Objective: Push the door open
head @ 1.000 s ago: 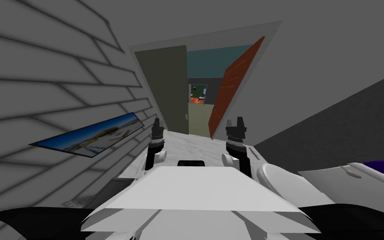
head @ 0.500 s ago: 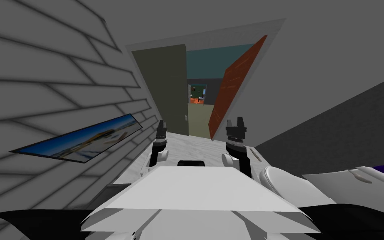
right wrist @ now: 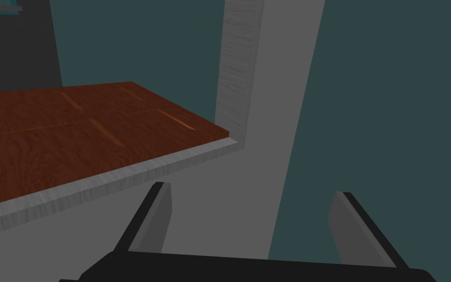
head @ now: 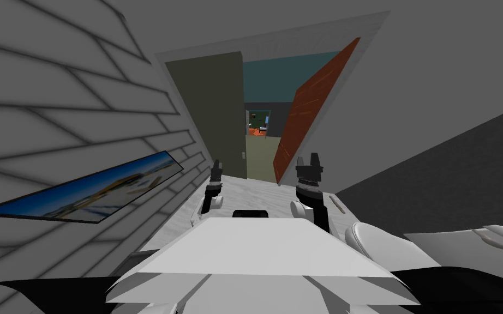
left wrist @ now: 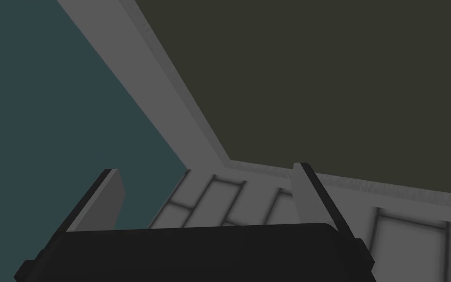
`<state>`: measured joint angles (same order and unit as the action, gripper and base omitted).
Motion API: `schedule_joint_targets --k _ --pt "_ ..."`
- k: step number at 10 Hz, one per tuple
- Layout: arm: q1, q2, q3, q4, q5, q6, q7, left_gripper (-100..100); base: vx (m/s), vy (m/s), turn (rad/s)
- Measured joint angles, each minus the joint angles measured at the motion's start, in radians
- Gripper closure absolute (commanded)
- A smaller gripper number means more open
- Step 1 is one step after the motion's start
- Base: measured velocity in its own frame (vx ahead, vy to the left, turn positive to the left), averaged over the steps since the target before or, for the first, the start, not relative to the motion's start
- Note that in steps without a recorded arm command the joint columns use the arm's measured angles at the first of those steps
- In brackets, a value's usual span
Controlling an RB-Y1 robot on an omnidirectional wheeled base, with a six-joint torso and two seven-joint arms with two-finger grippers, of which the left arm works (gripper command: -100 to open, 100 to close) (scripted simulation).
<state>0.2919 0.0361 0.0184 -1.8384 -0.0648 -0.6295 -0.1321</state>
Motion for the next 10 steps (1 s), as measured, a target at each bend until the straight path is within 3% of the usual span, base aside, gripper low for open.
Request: schedule_joint_targets --k 5,10 --pt "-0.060 0.017 -0.006 0.136 0.015 -0.017 0.018 -100 0.067 0.013 -0.014" --pt "-0.111 0.021 -0.017 0.271 0.025 -0.037 0.029 -100 0.070 0.014 -0.016"
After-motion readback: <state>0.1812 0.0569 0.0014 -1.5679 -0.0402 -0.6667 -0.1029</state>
